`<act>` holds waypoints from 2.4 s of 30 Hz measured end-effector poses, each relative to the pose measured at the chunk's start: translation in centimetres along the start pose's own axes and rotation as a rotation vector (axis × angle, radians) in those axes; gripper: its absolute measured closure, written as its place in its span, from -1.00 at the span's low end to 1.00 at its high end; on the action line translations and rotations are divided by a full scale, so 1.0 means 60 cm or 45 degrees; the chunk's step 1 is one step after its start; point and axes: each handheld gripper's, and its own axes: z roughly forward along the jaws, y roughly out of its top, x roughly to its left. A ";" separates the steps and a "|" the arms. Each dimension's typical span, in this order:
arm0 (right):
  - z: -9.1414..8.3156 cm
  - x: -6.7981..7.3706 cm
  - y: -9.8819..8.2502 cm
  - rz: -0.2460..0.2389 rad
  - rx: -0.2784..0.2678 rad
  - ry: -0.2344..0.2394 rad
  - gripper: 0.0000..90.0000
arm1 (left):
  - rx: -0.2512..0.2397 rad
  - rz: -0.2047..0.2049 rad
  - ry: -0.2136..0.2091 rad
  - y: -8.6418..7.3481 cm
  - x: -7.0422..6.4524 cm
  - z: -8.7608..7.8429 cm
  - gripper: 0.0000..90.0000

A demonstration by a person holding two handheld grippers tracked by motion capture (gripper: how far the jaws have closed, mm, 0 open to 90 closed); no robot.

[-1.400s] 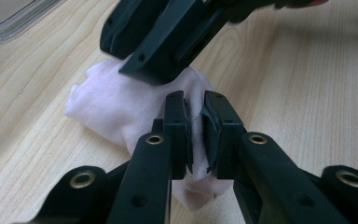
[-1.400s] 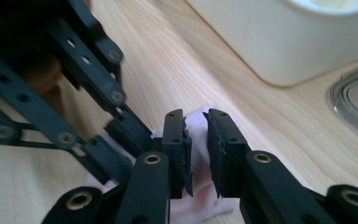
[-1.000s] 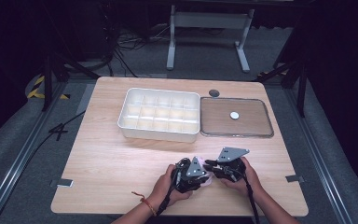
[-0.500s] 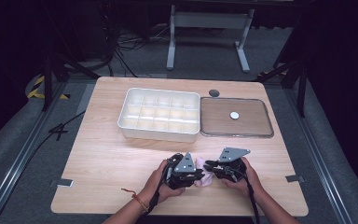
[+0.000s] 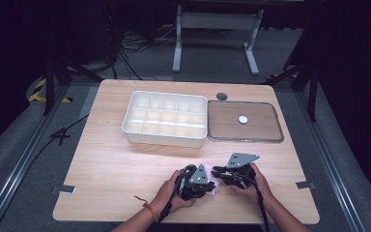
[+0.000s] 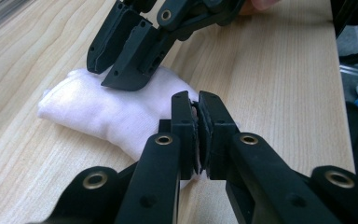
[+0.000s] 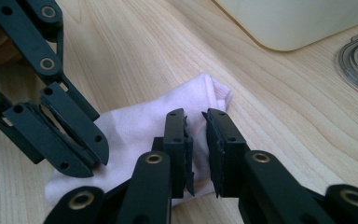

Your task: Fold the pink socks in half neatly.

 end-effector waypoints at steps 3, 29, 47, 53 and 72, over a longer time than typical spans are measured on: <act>0.000 0.001 0.001 -0.008 0.004 -0.010 0.75 | 0.006 0.040 0.039 -0.001 -0.009 0.004 0.90; -0.032 -0.011 0.004 0.017 -0.023 -0.094 0.99 | 0.004 0.025 0.027 -0.003 -0.006 0.007 0.90; -0.008 0.001 -0.001 -0.008 0.060 -0.032 1.00 | -0.007 0.005 0.008 -0.005 -0.006 0.013 0.95; -0.008 0.002 0.000 -0.014 0.066 -0.033 1.00 | -0.009 0.006 0.007 -0.005 -0.007 0.013 0.96; -0.043 0.000 0.016 0.046 -0.067 -0.043 0.74 | -0.022 0.010 -0.015 0.006 -0.005 -0.003 0.67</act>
